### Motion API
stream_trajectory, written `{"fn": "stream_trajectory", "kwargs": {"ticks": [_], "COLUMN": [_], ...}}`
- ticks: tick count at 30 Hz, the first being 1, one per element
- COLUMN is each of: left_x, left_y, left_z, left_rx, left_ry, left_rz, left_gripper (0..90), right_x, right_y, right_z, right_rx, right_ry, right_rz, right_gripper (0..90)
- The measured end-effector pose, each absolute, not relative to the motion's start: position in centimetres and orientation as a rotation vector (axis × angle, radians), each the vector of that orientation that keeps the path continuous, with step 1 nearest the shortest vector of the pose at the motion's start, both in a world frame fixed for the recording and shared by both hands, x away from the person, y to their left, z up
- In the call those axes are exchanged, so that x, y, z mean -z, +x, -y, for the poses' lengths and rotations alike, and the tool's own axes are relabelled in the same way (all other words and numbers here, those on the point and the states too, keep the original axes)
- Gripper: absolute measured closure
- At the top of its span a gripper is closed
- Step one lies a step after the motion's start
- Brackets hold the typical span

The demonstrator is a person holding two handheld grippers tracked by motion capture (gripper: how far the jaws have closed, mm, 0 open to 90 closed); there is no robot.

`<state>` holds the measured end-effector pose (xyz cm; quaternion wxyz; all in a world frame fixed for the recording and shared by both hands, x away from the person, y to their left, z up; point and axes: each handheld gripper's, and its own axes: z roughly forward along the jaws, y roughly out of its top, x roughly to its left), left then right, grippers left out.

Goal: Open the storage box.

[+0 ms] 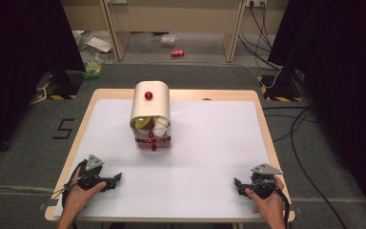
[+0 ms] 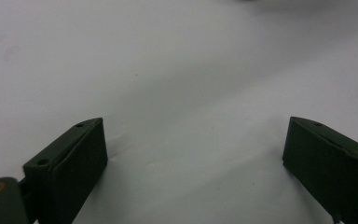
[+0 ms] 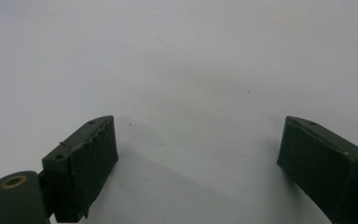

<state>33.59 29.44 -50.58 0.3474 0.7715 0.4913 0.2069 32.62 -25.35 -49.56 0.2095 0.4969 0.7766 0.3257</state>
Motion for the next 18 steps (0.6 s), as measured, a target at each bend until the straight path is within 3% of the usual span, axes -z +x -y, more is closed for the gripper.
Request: {"fn": "stream_trajectory", "kwargs": {"ticks": [13, 16, 17, 18], "left_x": [50.45, 50.23, 50.03, 49.91], "left_y": [33.55, 33.43, 33.4, 33.39], "left_z": [-29.58, -29.61, -29.5, -29.34], "left_rx": [-0.535, -0.538, -0.524, -0.519], "left_ry": [1.99, 1.956, 1.931, 1.916], "left_rz": [-1.271, -1.261, -1.256, -1.246], "left_gripper": [8.0, 17.5, 13.6, 16.3], "right_x": [49.56, 49.56, 49.57, 49.56], "right_y": [32.62, 32.61, 32.62, 32.61], "right_z": [25.33, 25.33, 25.34, 25.33], "right_rx": [-0.907, -0.907, -0.906, -0.907], "right_ry": [1.382, 1.382, 1.379, 1.382], "right_rz": [-2.159, -2.158, -2.159, -2.158], "right_gripper": [11.8, 11.8, 11.8, 11.8]}}
